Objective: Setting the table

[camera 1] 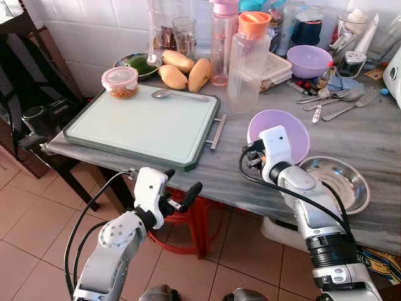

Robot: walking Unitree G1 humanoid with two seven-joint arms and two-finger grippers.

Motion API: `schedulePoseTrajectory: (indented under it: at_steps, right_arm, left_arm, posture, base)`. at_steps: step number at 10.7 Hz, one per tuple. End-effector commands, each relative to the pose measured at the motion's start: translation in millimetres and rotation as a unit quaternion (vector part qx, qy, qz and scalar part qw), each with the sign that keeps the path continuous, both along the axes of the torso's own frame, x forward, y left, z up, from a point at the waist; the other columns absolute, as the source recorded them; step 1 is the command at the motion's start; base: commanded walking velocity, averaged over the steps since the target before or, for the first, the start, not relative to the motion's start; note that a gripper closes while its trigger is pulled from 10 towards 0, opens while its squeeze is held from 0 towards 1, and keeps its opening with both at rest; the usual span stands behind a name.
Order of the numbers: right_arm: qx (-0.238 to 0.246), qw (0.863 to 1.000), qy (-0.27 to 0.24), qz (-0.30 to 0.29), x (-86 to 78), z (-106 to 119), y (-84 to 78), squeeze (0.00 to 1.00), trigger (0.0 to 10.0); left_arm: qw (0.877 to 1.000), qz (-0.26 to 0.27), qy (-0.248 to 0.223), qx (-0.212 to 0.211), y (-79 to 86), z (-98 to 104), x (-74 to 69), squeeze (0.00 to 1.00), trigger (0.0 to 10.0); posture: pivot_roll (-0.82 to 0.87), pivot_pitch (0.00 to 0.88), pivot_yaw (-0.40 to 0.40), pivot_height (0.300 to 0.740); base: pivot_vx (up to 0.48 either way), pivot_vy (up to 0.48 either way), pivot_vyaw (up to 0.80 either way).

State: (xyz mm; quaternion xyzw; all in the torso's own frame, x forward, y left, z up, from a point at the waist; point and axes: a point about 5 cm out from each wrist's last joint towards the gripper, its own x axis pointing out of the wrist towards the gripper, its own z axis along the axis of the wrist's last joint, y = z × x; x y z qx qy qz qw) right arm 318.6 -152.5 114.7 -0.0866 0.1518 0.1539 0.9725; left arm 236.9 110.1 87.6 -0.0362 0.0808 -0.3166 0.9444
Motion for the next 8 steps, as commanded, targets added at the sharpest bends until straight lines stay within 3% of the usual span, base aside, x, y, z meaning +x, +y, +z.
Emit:
schedulePoseTrajectory:
  at_steps: [1, 6, 8]
  right_arm:
    - [0.004, 1.0, -0.02, 0.0, 4.6, 14, 0.4, 1.0, 10.0]
    - [0.006, 0.999, -0.043, -0.004, 12.8, 31, -0.5, 1.0, 10.0]
    - [0.0, 1.0, -0.024, -0.008, 11.7, 24, -2.8, 1.0, 10.0]
  left_arm:
    - [1.0, -0.01, -0.007, 0.001, -0.7, 4, 1.4, 0.0, 10.0]
    - [1.0, -0.025, -0.003, 0.001, -2.7, 1, 3.1, 0.0, 10.0]
    - [1.0, -0.03, -0.001, 0.003, -4.3, -1, 4.3, 0.0, 10.0]
  posture:
    - [-0.04, 0.0, 0.044, 0.74]
    - [-0.04, 0.0, 0.04, 0.74]
    - [-0.04, 0.0, 0.038, 0.74]
  base:
    - [0.0, 0.0, 0.0]
    - [0.0, 0.0, 0.0]
    - [0.0, 0.0, 0.0]
